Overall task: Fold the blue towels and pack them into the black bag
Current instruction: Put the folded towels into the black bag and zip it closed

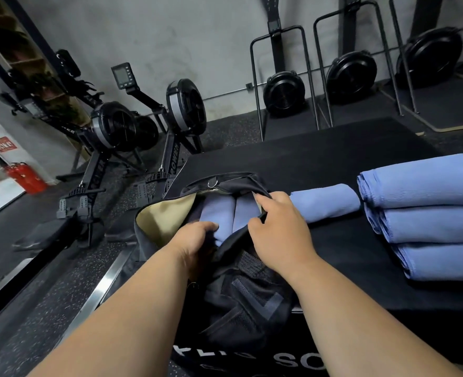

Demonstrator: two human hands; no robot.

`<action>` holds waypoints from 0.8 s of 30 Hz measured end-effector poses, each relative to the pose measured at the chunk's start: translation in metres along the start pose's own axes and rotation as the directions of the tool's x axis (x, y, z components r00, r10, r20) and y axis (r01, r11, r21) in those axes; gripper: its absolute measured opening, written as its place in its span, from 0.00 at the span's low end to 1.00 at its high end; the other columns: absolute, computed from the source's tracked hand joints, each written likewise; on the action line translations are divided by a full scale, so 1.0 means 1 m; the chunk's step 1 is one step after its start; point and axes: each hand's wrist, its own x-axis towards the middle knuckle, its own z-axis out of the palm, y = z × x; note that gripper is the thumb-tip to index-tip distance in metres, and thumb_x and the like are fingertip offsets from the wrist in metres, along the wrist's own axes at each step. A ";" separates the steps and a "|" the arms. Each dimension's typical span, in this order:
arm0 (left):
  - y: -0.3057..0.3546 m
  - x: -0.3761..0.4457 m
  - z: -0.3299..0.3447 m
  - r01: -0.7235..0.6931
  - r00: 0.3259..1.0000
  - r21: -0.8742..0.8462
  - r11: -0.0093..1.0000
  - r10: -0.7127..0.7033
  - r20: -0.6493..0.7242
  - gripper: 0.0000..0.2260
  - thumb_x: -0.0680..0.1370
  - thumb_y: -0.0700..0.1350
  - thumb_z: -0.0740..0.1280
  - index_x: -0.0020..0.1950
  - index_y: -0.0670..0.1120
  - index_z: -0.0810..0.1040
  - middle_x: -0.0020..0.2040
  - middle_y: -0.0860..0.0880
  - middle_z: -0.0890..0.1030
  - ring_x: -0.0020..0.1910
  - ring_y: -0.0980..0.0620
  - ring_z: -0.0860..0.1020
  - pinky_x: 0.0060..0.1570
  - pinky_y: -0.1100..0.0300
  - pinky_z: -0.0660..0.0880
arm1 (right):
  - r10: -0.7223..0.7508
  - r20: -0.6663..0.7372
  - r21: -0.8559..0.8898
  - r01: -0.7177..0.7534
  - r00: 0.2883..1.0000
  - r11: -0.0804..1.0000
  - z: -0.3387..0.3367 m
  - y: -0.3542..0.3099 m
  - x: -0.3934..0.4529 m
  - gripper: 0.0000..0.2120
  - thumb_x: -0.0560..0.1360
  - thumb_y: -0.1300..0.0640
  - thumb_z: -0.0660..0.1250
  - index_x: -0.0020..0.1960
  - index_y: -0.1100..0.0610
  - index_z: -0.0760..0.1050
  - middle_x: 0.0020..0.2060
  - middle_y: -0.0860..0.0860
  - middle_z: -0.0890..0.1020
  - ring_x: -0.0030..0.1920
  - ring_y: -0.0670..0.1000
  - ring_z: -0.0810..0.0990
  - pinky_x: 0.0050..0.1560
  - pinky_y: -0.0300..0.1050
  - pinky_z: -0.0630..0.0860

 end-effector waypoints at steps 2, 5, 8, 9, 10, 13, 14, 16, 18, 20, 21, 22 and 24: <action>0.000 0.006 0.001 0.029 1.000 -0.001 1.000 -0.029 0.008 0.04 0.83 0.42 0.64 0.49 0.44 0.73 0.28 0.42 0.76 0.23 0.46 0.73 0.26 0.62 0.72 | 0.000 0.005 0.004 0.000 1.000 1.000 -0.001 0.001 0.001 0.22 0.77 0.58 0.63 0.70 0.53 0.77 0.57 0.46 0.73 0.53 0.54 0.76 0.57 0.55 0.76; 0.006 0.013 0.002 0.008 0.999 -0.130 0.991 -0.004 0.035 0.12 0.83 0.43 0.63 0.41 0.42 0.76 0.31 0.42 0.79 0.26 0.48 0.78 0.32 0.60 0.73 | -0.001 -0.001 0.004 0.001 1.000 1.000 -0.002 0.002 0.002 0.19 0.76 0.58 0.63 0.66 0.56 0.78 0.55 0.46 0.73 0.51 0.54 0.76 0.55 0.55 0.77; 0.005 0.022 0.002 -0.025 0.999 -0.194 0.981 0.028 0.016 0.14 0.83 0.45 0.64 0.40 0.43 0.79 0.32 0.45 0.81 0.29 0.52 0.79 0.38 0.62 0.67 | 0.001 -0.002 0.000 -0.001 1.000 1.000 -0.003 0.003 0.002 0.17 0.76 0.58 0.63 0.64 0.58 0.78 0.56 0.47 0.73 0.52 0.54 0.77 0.55 0.55 0.77; 0.002 0.023 0.002 -0.008 1.000 -0.191 0.982 0.012 0.020 0.14 0.83 0.46 0.64 0.40 0.42 0.77 0.31 0.45 0.80 0.27 0.51 0.78 0.37 0.62 0.67 | 0.000 -0.004 0.000 0.000 1.000 1.000 -0.004 0.003 0.002 0.17 0.76 0.57 0.63 0.64 0.58 0.78 0.56 0.47 0.73 0.52 0.54 0.77 0.55 0.55 0.77; -0.002 0.023 0.002 0.020 1.000 -0.188 0.982 -0.015 0.025 0.14 0.83 0.46 0.63 0.39 0.42 0.75 0.30 0.45 0.78 0.26 0.50 0.76 0.35 0.61 0.68 | -0.001 -0.004 0.004 0.001 1.000 1.000 -0.004 0.003 0.002 0.17 0.76 0.57 0.63 0.64 0.57 0.78 0.57 0.46 0.73 0.52 0.53 0.77 0.55 0.54 0.77; -0.002 0.019 0.003 0.085 0.996 -0.137 0.987 -0.081 0.036 0.16 0.83 0.48 0.63 0.38 0.41 0.75 0.29 0.43 0.76 0.24 0.46 0.75 0.26 0.63 0.73 | -0.007 0.003 0.027 0.006 1.000 1.000 -0.007 0.004 0.002 0.21 0.77 0.56 0.64 0.69 0.53 0.78 0.61 0.45 0.73 0.54 0.51 0.77 0.58 0.52 0.77; 0.000 0.019 0.003 0.076 0.997 -0.123 0.989 -0.073 0.028 0.16 0.83 0.47 0.63 0.38 0.41 0.76 0.30 0.43 0.78 0.24 0.46 0.76 0.25 0.63 0.74 | -0.009 0.000 0.029 0.009 1.000 1.000 -0.007 0.004 0.002 0.21 0.77 0.56 0.64 0.70 0.52 0.78 0.61 0.45 0.73 0.55 0.51 0.77 0.58 0.51 0.77; 0.001 0.020 0.003 0.062 0.998 -0.088 0.994 -0.060 0.024 0.16 0.83 0.47 0.64 0.39 0.40 0.77 0.30 0.43 0.80 0.24 0.47 0.78 0.24 0.63 0.75 | -0.011 -0.009 0.029 0.012 1.000 1.000 -0.007 0.005 0.003 0.20 0.77 0.55 0.64 0.69 0.53 0.78 0.61 0.45 0.73 0.55 0.51 0.77 0.57 0.50 0.77; 0.002 0.020 0.003 0.052 0.998 -0.117 0.992 -0.047 0.042 0.15 0.83 0.47 0.64 0.41 0.40 0.77 0.32 0.43 0.80 0.26 0.47 0.79 0.27 0.62 0.76 | -0.010 -0.011 0.034 0.010 1.000 0.999 -0.008 0.004 0.002 0.21 0.77 0.55 0.64 0.70 0.53 0.77 0.63 0.44 0.73 0.58 0.50 0.77 0.59 0.49 0.76; 0.002 0.022 0.004 -0.004 0.999 -0.184 0.983 0.012 0.045 0.11 0.83 0.47 0.66 0.44 0.42 0.78 0.35 0.44 0.81 0.32 0.48 0.80 0.33 0.60 0.75 | -0.013 0.001 0.050 0.013 1.000 0.999 -0.009 0.005 0.001 0.25 0.78 0.54 0.64 0.75 0.51 0.74 0.68 0.43 0.72 0.63 0.48 0.75 0.62 0.46 0.74; 0.003 0.023 0.005 -0.027 0.999 -0.196 0.980 0.035 0.035 0.09 0.82 0.47 0.66 0.46 0.43 0.78 0.36 0.45 0.82 0.35 0.49 0.79 0.35 0.61 0.71 | -0.016 0.001 0.055 0.016 1.000 0.998 -0.008 0.005 0.001 0.26 0.78 0.54 0.64 0.76 0.51 0.73 0.69 0.43 0.72 0.65 0.48 0.75 0.63 0.45 0.74; 0.003 0.024 0.006 -0.032 0.999 -0.190 0.981 0.039 0.030 0.09 0.83 0.48 0.66 0.47 0.44 0.78 0.36 0.46 0.82 0.36 0.50 0.79 0.36 0.61 0.68 | -0.019 -0.006 0.053 0.019 1.000 0.998 -0.008 0.006 0.001 0.26 0.78 0.54 0.64 0.76 0.51 0.74 0.69 0.43 0.72 0.64 0.48 0.75 0.62 0.45 0.73; -0.001 0.025 0.007 0.030 0.999 -0.121 0.992 -0.026 0.035 0.12 0.84 0.49 0.65 0.46 0.42 0.78 0.35 0.44 0.82 0.34 0.48 0.78 0.36 0.58 0.71 | -0.021 -0.017 0.040 0.022 1.000 0.999 -0.007 0.007 0.001 0.24 0.77 0.53 0.64 0.73 0.50 0.76 0.66 0.43 0.73 0.61 0.49 0.76 0.59 0.45 0.73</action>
